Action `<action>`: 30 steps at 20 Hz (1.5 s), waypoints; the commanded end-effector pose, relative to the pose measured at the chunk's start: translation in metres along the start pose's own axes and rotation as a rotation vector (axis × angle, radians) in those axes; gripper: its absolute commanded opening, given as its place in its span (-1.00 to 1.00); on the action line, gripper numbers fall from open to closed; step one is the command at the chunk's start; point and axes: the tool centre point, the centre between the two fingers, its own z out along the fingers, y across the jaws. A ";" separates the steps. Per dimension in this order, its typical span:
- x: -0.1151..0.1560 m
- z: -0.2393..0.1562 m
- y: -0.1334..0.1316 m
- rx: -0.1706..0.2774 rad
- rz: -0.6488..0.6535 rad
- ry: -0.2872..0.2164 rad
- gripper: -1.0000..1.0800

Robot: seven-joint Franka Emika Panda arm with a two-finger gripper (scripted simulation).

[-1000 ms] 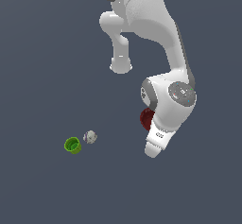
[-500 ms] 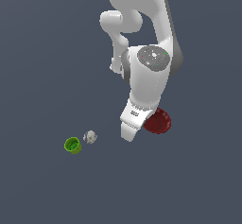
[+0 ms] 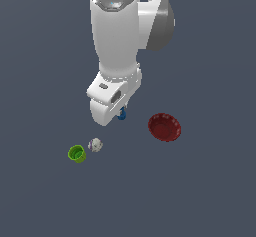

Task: Pick up a designated object from a clutter of objects.

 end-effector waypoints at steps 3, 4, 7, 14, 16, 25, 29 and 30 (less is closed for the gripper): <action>-0.041 -0.041 0.010 0.001 -0.001 0.002 -1.00; -0.050 -0.050 0.013 0.001 -0.001 0.002 -1.00; -0.078 -0.077 0.021 0.001 -0.001 0.002 -1.00; -0.138 -0.138 0.039 0.001 -0.001 0.001 -1.00; -0.152 -0.152 0.044 0.001 0.000 0.001 -1.00; -0.189 -0.189 0.059 0.000 0.000 -0.001 -1.00; -0.194 -0.195 0.061 0.000 0.000 -0.001 -1.00; -0.194 -0.195 0.062 0.000 0.000 -0.001 -1.00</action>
